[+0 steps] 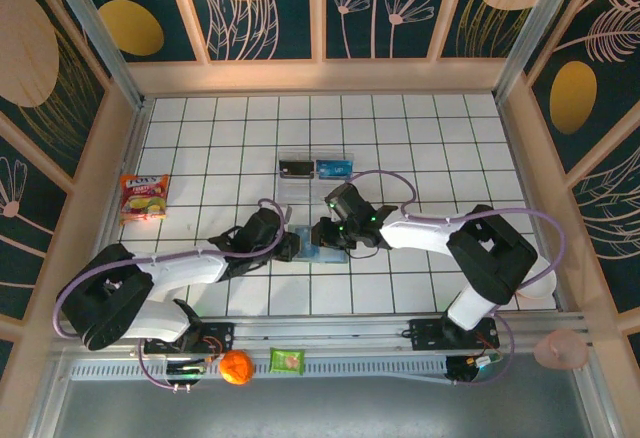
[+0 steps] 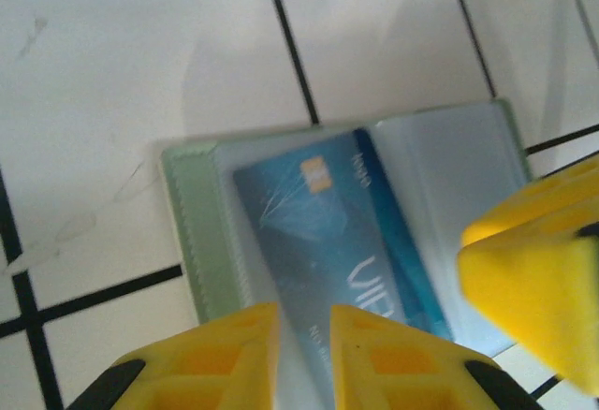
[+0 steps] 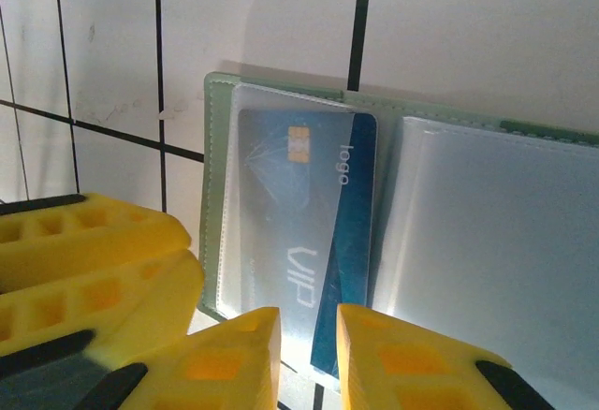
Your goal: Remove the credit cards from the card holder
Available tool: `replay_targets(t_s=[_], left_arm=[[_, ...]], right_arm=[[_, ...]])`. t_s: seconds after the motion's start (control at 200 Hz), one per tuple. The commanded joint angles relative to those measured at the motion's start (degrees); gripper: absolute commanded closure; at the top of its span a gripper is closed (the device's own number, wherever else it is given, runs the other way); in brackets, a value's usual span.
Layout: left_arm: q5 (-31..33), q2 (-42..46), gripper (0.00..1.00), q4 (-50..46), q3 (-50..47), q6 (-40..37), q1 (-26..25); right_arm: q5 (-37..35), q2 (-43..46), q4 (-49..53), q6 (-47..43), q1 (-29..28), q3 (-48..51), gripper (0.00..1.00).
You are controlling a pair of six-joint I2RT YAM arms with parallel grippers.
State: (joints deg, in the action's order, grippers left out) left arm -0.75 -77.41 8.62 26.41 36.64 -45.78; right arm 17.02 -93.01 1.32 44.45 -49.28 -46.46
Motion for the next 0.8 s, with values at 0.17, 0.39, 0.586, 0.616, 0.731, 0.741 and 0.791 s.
replay_targets(t_s=[0.17,0.39,0.586,0.616,0.731,0.741,0.791], left_arm=[[1.81,-0.57,0.79,-0.71,-2.6,1.5,-0.1],[1.33,-2.49,0.8,0.41,-2.76,1.34,-0.09],[0.77,-2.87,0.81,1.03,-3.29,1.53,-0.04],[0.46,-2.99,0.81,1.29,-3.39,1.58,-0.08],[-0.29,-3.36,0.82,1.91,-3.47,1.86,-0.08],[-0.32,-3.36,0.82,1.92,-3.47,1.85,-0.09],[-0.29,-3.45,0.82,1.92,-3.46,1.85,-0.05]], right_arm=[[1.58,-1.46,-2.19,1.37,-0.03,-0.56,0.76],[1.09,-3.35,-2.07,1.22,0.43,-0.4,0.75],[1.08,-5.17,-1.89,0.71,0.85,0.01,0.75],[0.97,-5.3,-1.74,0.73,0.85,-0.04,0.76],[0.26,-5.22,-1.17,0.38,1.07,0.05,0.76],[0.22,-5.24,-0.98,0.31,1.1,-0.02,0.76],[-0.47,-4.77,-0.6,0.07,1.28,0.33,0.76]])
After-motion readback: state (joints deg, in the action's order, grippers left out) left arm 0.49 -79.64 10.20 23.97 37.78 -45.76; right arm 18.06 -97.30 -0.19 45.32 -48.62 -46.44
